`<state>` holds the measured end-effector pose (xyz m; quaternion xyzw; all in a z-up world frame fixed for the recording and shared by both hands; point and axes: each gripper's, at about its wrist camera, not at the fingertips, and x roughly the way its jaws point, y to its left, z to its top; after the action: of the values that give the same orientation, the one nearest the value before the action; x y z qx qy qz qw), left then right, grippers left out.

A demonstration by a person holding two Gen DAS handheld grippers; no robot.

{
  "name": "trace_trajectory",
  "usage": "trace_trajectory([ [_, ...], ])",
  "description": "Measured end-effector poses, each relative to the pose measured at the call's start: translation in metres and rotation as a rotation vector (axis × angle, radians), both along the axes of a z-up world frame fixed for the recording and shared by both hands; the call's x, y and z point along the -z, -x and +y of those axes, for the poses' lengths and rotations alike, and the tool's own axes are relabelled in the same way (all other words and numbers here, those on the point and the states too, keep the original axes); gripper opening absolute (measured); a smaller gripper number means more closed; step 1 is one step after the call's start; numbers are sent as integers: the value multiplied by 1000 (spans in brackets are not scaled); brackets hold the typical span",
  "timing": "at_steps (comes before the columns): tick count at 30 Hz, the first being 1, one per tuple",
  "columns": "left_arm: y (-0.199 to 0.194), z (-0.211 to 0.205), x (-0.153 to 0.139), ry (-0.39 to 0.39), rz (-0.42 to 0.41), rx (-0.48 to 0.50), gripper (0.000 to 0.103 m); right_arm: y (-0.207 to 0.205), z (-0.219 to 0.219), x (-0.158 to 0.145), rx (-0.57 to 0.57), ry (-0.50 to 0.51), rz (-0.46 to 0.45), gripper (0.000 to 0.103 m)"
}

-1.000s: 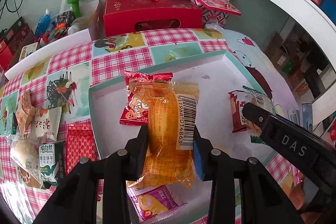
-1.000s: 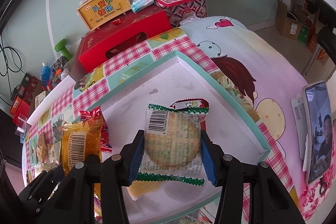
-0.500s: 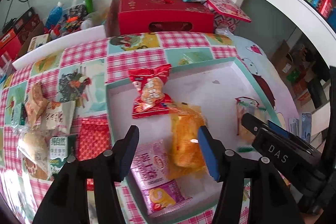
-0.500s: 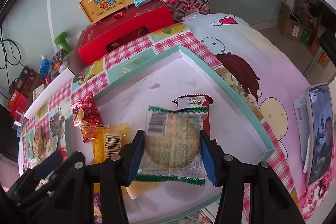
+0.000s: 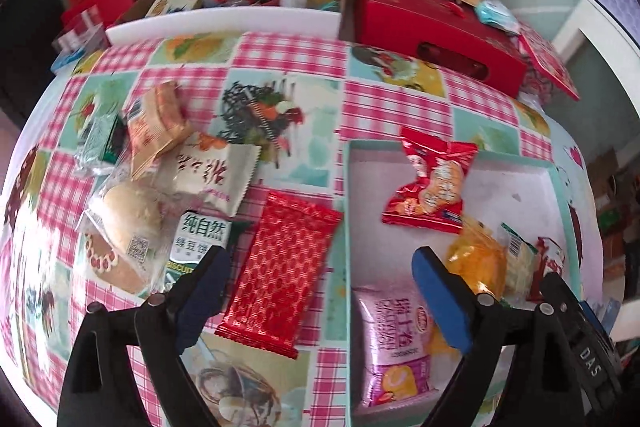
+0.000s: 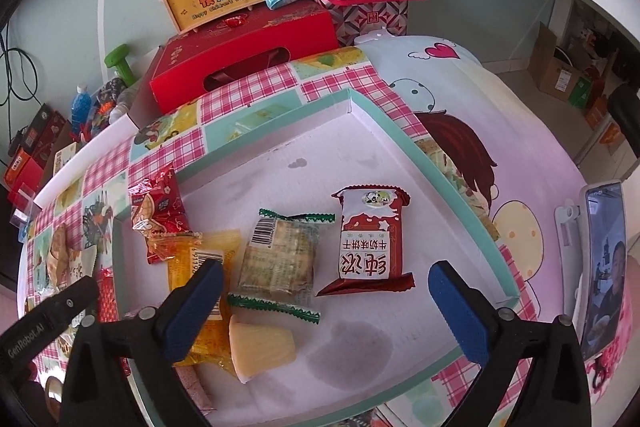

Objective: Organize snacks
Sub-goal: 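Move both open tools back over the snack pile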

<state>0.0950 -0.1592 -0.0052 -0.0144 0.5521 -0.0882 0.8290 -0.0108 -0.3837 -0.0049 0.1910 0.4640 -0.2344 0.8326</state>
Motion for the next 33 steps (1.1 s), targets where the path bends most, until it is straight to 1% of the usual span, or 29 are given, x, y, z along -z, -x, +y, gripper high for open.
trace_trajectory([
  [3,-4,8,2,1,10,-35,97,-2,3,0,-10,13,4,103],
  [6,-6,14,3,8,18,-56,98,-3,6,-1,-18,16,-2,103],
  [11,-5,22,3,7,27,-60,98,-6,13,-3,-36,27,-5,103],
  [15,-3,34,5,-22,25,-60,98,-10,24,-5,-65,36,-6,103],
  [19,-1,54,9,-54,19,-86,98,-14,38,-9,-100,43,-5,103],
  [24,1,88,11,-56,26,-144,98,-18,62,-15,-153,58,-16,103],
  [28,0,112,2,-73,-9,-178,98,-24,84,-18,-208,66,-24,103],
  [33,1,136,-7,-86,-39,-183,98,-31,116,-20,-287,56,-35,103],
])
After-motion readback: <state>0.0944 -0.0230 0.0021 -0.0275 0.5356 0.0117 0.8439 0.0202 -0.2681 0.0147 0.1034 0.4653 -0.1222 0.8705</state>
